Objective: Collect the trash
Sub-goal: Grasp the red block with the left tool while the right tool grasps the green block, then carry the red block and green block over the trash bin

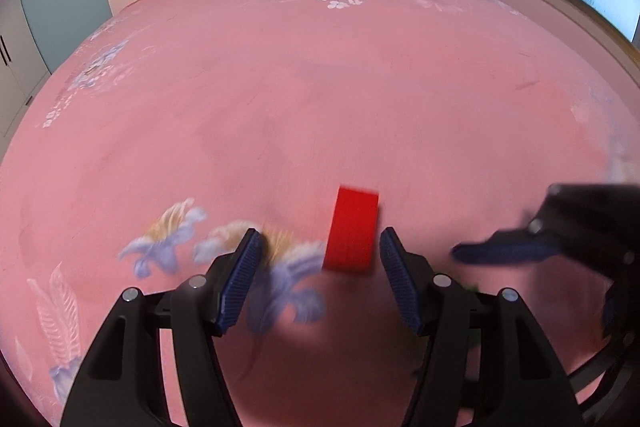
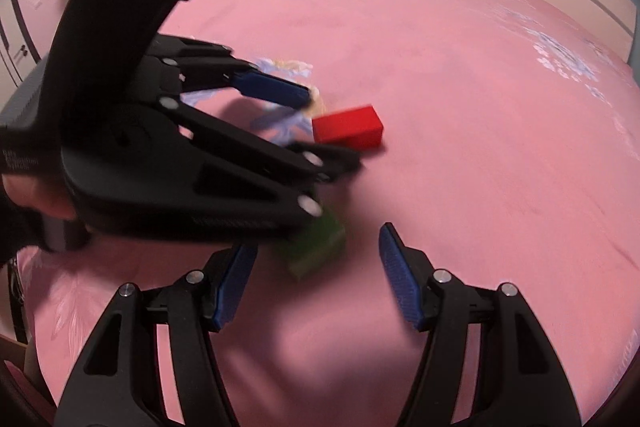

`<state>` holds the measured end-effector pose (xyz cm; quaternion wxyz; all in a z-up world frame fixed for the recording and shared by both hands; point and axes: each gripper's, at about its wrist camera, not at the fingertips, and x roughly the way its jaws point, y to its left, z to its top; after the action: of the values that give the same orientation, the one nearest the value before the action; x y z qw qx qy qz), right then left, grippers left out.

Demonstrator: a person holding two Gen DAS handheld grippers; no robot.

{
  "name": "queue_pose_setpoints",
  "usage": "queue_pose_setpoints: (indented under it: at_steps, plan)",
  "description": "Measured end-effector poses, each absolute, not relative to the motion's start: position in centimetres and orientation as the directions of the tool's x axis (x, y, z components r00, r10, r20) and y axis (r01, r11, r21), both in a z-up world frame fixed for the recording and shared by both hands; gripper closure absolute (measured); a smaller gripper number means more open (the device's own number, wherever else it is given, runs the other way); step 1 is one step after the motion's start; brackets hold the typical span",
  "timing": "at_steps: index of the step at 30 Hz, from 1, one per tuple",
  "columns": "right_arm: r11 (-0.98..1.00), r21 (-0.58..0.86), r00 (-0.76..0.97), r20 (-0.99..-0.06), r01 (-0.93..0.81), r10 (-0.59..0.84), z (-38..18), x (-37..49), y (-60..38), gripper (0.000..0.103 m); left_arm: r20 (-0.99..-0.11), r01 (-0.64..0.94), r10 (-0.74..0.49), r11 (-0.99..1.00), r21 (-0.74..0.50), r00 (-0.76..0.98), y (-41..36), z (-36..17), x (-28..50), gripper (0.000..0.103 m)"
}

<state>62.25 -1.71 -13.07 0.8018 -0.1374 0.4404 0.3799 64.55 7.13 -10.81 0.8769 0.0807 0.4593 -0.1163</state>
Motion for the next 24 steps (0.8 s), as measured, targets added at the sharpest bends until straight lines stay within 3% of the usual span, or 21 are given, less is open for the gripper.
queue_pose_setpoints:
  at_steps: [3,5,6,8,11,24]
  plan:
    - [0.665,0.137,0.308,-0.806,-0.734,0.505,-13.4,62.5,-1.2,0.042,-0.821,0.274,-0.142,0.962,0.018,0.553,6.7,-11.1,65.3,0.042]
    - [0.662,0.133,0.302,-0.812,-0.738,0.499,-13.7,62.4,-0.9,0.051,-0.821,0.273,-0.151,0.962,0.006,0.550,6.4,-11.3,65.7,0.055]
    - [0.662,0.127,0.303,-0.815,-0.738,0.494,-13.7,62.2,-0.8,0.062,-0.822,0.270,-0.154,0.963,0.000,0.548,6.4,-11.4,65.8,0.061]
    - [0.664,0.141,0.296,-0.814,-0.734,0.500,-13.7,61.9,-1.0,0.062,-0.826,0.253,-0.154,0.967,-0.015,0.542,6.5,-11.5,66.0,0.080]
    - [0.675,0.147,0.300,-0.813,-0.723,0.499,-13.6,61.1,-1.5,0.062,-0.827,0.228,-0.169,0.972,-0.050,0.536,6.8,-11.2,66.0,0.081]
    - [0.727,0.069,0.374,-0.822,-0.683,0.429,-8.6,54.3,-4.3,0.062,-0.818,0.199,-0.089,0.980,0.032,0.568,6.1,-6.1,59.0,0.081]
